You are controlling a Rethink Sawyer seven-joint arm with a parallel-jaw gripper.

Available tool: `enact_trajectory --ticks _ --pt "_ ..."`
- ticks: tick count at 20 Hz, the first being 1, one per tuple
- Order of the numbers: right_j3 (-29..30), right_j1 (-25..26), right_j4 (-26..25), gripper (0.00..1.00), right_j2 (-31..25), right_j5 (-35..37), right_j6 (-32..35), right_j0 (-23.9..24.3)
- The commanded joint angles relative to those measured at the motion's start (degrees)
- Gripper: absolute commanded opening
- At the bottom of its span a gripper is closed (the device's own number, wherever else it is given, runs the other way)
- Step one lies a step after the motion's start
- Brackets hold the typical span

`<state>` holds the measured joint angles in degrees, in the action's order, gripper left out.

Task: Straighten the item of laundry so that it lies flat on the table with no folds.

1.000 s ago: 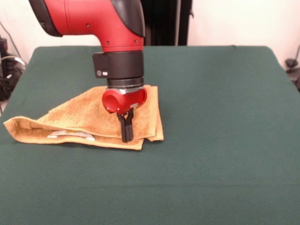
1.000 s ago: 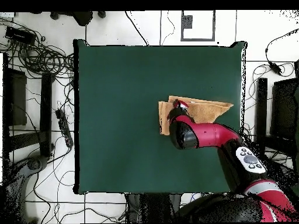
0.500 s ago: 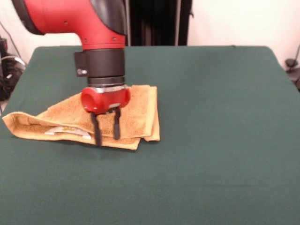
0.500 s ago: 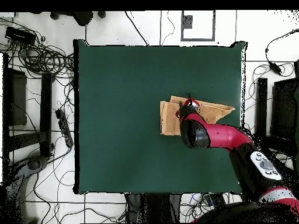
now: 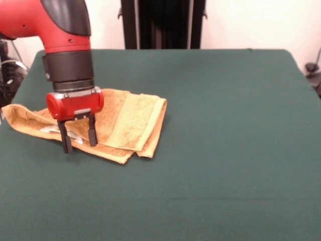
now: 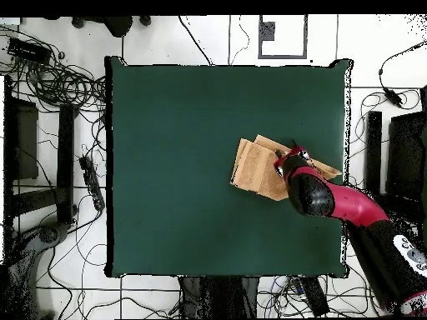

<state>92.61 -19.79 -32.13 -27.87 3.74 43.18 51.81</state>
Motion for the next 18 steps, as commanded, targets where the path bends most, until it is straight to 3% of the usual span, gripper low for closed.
enact_trajectory --ticks 1,18 --pt "3.2 5.1 -0.6 1.0 -5.8 8.9 2.7 -0.8" --pt "7.2 -0.1 0.3 1.0 -5.6 9.2 5.8 -2.0"
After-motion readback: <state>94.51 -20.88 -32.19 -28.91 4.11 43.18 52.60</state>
